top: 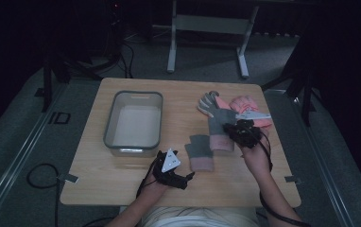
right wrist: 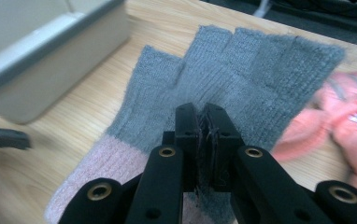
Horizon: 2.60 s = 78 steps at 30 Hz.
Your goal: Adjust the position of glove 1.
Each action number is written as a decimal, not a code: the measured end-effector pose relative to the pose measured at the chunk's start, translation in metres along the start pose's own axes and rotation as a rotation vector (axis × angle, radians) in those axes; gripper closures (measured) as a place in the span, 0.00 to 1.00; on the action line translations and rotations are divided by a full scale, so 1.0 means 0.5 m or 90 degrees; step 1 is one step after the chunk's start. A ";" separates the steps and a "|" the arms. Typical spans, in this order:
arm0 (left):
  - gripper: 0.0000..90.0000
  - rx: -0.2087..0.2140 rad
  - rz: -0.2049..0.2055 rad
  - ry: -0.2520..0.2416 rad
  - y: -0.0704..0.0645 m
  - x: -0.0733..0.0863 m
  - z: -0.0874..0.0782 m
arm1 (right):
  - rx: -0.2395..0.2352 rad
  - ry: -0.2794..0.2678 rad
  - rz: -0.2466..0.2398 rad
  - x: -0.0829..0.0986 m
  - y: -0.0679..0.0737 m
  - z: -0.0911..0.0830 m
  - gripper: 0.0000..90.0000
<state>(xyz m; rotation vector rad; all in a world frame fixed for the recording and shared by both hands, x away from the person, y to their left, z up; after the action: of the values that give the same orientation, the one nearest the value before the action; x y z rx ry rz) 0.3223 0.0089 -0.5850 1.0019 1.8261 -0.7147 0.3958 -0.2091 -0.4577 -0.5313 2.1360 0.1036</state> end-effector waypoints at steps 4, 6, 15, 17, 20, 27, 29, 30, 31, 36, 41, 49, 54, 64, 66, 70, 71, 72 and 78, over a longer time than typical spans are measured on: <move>0.00 0.003 -0.001 -0.001 0.000 0.000 -0.001 | -0.022 0.004 -0.014 0.000 0.042 0.016 0.94; 0.00 0.003 0.003 -0.001 0.000 0.000 0.000 | -0.030 0.012 -0.015 0.007 0.057 0.027 0.94; 0.00 0.005 0.002 -0.001 0.000 0.000 -0.001 | -0.060 0.064 -0.019 0.066 0.099 0.082 0.94; 0.00 0.005 0.002 -0.001 0.000 0.000 -0.001 | -0.068 0.076 -0.014 0.079 0.105 0.090 0.94; 0.00 0.006 0.001 -0.002 0.000 0.000 -0.001 | -0.076 0.087 -0.012 0.093 0.111 0.099 0.94; 0.00 0.006 0.002 -0.001 -0.001 0.000 -0.001 | -0.081 0.110 -0.017 0.116 0.115 0.124 0.94; 0.00 0.006 0.002 -0.001 0.000 0.000 -0.001 | -0.080 0.111 -0.019 0.115 0.113 0.127 0.94; 0.00 0.006 0.001 -0.001 -0.001 0.000 -0.001 | -0.081 0.113 -0.018 0.115 0.113 0.129 0.94; 0.00 0.006 0.001 -0.001 -0.001 0.000 -0.001 | -0.082 0.114 -0.019 0.115 0.112 0.131 0.93; 0.00 0.006 0.002 0.000 -0.001 0.000 -0.001 | -0.092 0.120 -0.011 0.120 0.111 0.141 0.93; 0.00 0.005 0.002 0.000 -0.001 0.000 0.000 | -0.093 0.133 -0.007 0.132 0.112 0.152 0.91; 0.00 -0.013 -0.004 0.005 0.005 0.000 0.000 | -0.097 0.137 -0.005 0.142 0.110 0.161 0.82; 0.00 -0.036 0.005 -0.006 0.003 -0.002 0.000 | -0.098 0.141 -0.003 0.139 0.109 0.156 0.74; 0.02 -0.010 0.083 -0.037 -0.032 -0.030 0.011 | -0.101 0.104 0.004 0.103 0.055 0.092 0.58; 0.04 0.007 0.062 -0.023 -0.030 -0.038 0.014 | -0.100 0.100 0.003 0.096 0.043 0.085 0.59; 0.13 0.074 0.068 0.047 -0.035 -0.057 0.030 | -0.100 0.099 0.013 0.092 0.023 0.084 0.62; 0.14 0.079 0.083 0.061 -0.036 -0.060 0.038 | -0.099 0.100 0.016 0.092 0.019 0.086 0.63; 0.15 0.079 0.098 0.079 -0.038 -0.062 0.047 | -0.097 0.103 0.018 0.092 0.016 0.089 0.63; 0.22 0.064 0.220 0.158 -0.043 -0.062 0.088 | -0.087 0.109 0.030 0.088 0.006 0.113 0.66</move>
<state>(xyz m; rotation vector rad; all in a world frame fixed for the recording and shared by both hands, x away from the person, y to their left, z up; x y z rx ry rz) 0.3312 -0.0474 -0.5740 1.4840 1.7698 -0.4901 0.4158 -0.2059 -0.5263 -0.5872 2.3210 0.2391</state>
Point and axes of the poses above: each handheld gripper's, and its own axes: z roughly forward along the jaws, x roughly out of its underside, y roughly to its left, the point moved 4 cm from there along z, roughly forward along the jaws, and after that the axes turned 10 degrees about x, right-handed, at the moved point
